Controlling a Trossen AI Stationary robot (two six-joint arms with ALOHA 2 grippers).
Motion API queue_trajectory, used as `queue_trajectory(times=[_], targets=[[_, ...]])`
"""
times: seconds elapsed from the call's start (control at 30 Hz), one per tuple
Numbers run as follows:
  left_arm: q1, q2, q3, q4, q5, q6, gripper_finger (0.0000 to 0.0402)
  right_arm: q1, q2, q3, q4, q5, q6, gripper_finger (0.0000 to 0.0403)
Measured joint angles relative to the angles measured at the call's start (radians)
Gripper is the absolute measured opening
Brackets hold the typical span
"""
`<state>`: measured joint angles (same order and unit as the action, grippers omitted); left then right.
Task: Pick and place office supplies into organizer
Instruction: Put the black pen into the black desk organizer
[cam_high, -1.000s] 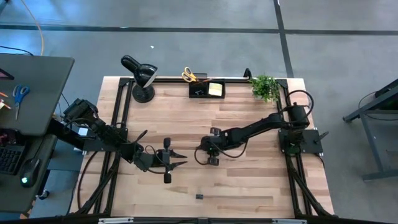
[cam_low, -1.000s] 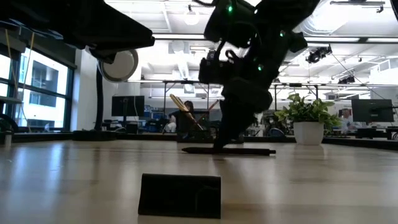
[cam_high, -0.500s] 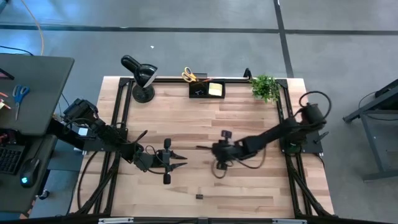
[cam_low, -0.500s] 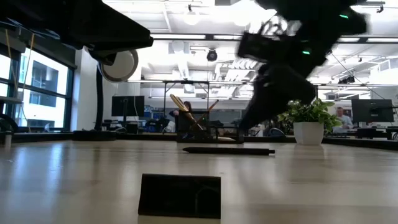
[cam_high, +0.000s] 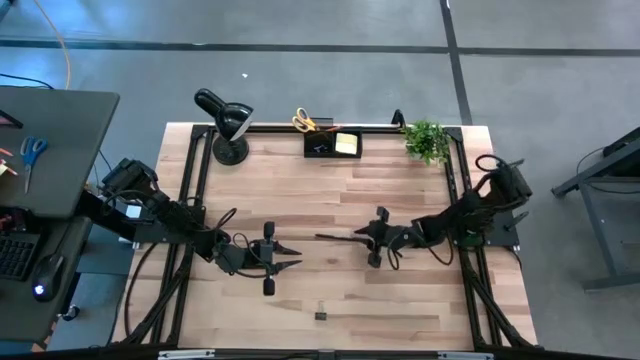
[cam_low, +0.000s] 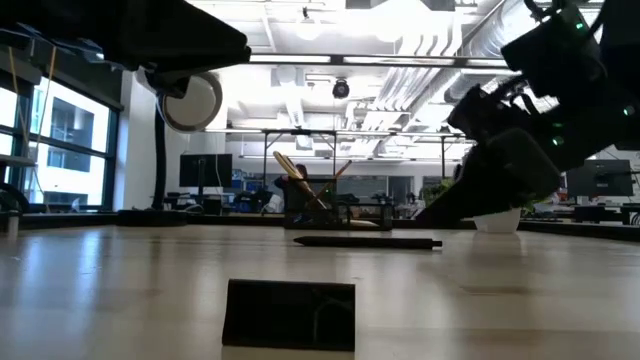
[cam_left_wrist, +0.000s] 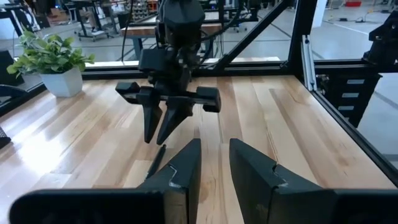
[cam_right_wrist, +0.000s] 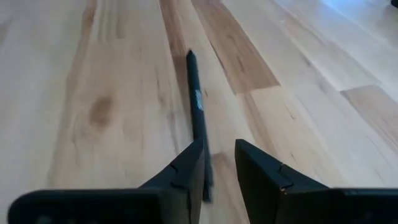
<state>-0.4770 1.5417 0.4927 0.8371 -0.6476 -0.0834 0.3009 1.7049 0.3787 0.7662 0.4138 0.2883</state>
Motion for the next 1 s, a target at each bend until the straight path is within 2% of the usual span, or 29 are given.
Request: queue_trajectory(times=[0.2, 0.6, 0.77, 1.0], targets=[[0.000, 0.000, 0.000, -0.004, 0.000, -0.003, 0.0074, 0.003, 0.066, 0.009, 0.081, -0.003, -0.035, 0.0085], [0.000, 0.000, 0.000, -0.018, 0.000, -0.018, 0.0074, 0.003, 0.219, 0.061, 0.124, 0.005, -0.001, 0.0097], [0.000, 0.000, 0.000, -0.018, 0.000, -0.018, 0.0074, 0.020, 0.226, 0.061, 0.117, 0.023, 0.001, 0.0077], [0.000, 0.000, 0.000, -0.022, 0.000, -0.018, 0.0074, 0.073, 0.229, 0.062, 0.093, 0.086, 0.025, 0.0028]])
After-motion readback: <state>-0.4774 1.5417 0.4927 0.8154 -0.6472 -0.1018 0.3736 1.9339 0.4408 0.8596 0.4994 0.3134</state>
